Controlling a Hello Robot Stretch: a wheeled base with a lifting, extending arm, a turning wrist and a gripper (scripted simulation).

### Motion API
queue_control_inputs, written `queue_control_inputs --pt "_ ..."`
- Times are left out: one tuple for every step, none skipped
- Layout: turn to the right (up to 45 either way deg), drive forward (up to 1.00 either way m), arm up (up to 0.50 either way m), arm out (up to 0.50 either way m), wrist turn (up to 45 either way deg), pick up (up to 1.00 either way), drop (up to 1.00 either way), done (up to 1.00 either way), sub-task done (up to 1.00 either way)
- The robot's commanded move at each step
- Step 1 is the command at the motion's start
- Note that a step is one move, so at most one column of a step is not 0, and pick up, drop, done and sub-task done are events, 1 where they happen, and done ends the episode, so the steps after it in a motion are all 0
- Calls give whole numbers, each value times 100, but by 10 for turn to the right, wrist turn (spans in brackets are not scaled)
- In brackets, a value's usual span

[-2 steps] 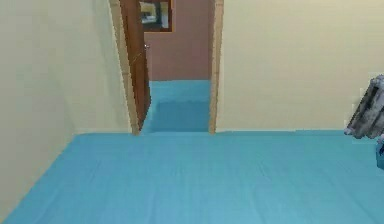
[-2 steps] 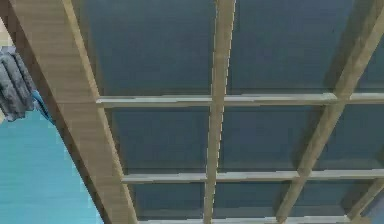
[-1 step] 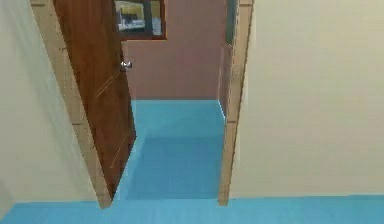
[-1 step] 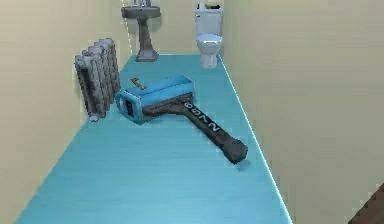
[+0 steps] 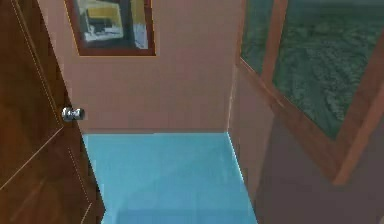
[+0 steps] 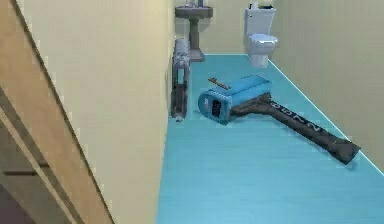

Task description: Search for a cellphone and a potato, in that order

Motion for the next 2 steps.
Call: queue_control_inputs --pt "0 100 0 0 0 0 0 0 0" --pt "-90 0 0 0 0 0 0 0 0"
